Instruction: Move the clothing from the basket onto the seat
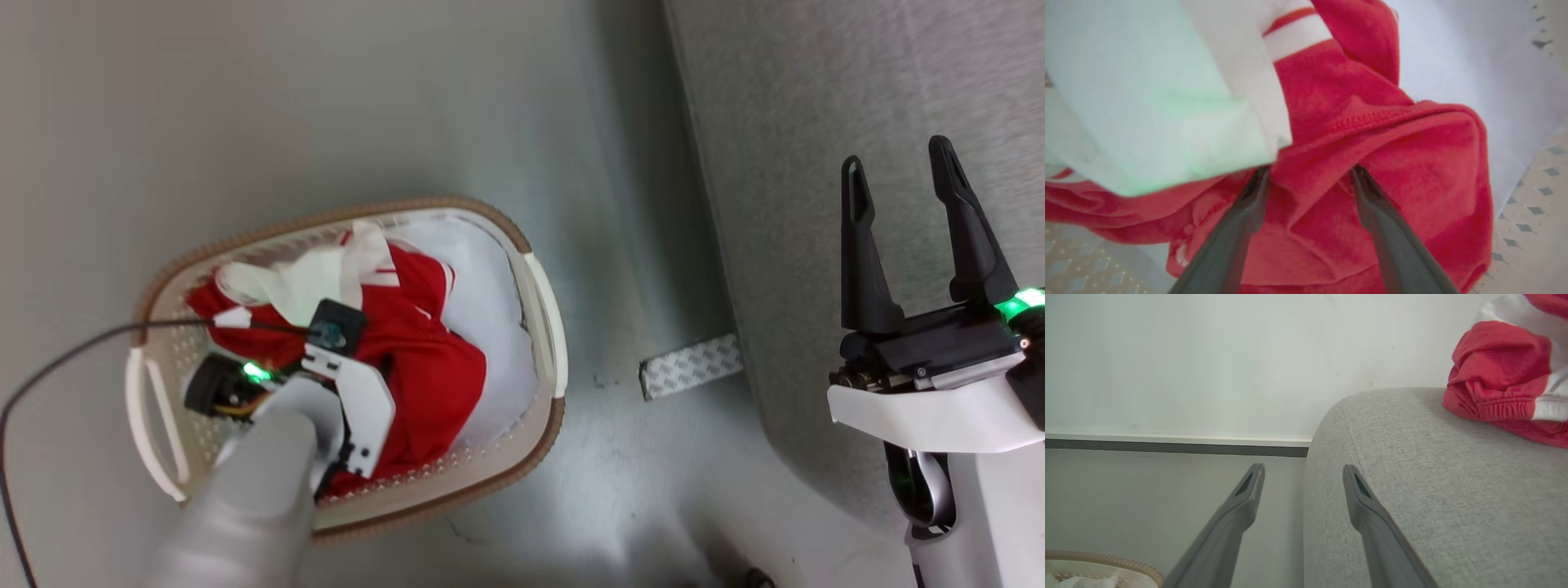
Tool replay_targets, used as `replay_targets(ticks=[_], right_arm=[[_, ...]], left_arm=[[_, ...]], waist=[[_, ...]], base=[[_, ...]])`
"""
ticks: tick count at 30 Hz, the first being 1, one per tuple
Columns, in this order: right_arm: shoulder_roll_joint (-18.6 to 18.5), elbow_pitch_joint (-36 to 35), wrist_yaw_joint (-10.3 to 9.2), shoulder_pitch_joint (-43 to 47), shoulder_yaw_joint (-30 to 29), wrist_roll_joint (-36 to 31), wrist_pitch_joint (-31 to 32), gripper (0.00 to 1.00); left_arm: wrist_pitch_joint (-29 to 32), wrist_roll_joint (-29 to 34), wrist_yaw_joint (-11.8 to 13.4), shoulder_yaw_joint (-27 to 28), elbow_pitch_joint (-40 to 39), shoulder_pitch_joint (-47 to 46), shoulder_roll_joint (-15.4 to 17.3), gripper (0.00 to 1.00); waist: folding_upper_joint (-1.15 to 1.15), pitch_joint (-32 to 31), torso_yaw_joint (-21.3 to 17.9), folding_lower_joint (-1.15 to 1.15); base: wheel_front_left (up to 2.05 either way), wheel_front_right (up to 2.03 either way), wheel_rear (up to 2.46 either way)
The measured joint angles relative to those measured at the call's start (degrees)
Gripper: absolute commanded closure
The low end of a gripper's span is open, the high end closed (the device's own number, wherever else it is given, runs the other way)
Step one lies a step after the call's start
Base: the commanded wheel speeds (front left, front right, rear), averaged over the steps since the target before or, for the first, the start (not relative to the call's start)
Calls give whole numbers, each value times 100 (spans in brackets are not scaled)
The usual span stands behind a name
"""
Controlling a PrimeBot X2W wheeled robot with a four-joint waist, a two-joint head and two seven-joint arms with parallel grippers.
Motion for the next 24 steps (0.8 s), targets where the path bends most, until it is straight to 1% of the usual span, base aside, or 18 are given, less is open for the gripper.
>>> replay_targets(ticks=[4,7,8,9,12,16,20,24], right_arm=[[0,-63,0,2,1,23,0,0],[0,-89,0,7,-14,24,0,0],[0,-93,0,18,-25,24,0,0],[0,-96,0,23,-54,24,0,0],[-1,-65,0,33,-83,24,0,0],[1,57,0,38,-35,26,0,0],[3,276,0,66,12,32,0,0],[1,482,0,323,54,49,0,0]], left_arm=[[-40,155,27,-151,261,-313,118,0],[-152,162,25,-205,409,-461,124,0],[-193,177,23,-231,456,-502,120,87],[-246,185,1,-241,499,-541,105,100],[-401,152,-54,-261,597,-597,9,100],[-676,-30,-109,-227,713,-549,-145,100],[-1001,-270,-179,-120,793,-257,-243,100],[-1293,-515,-266,-83,817,114,-318,100]], waist=[[0,340,-36,0],[0,496,-76,-1],[0,521,-82,-1],[0,528,-73,-1],[0,461,-3,-1],[0,194,95,-1],[0,-234,185,-1],[0,-803,280,-1]], base=[[0,0,0],[0,0,0],[0,0,0],[0,0,0],[0,0,0],[0,0,0],[0,0,0],[0,0,0]])
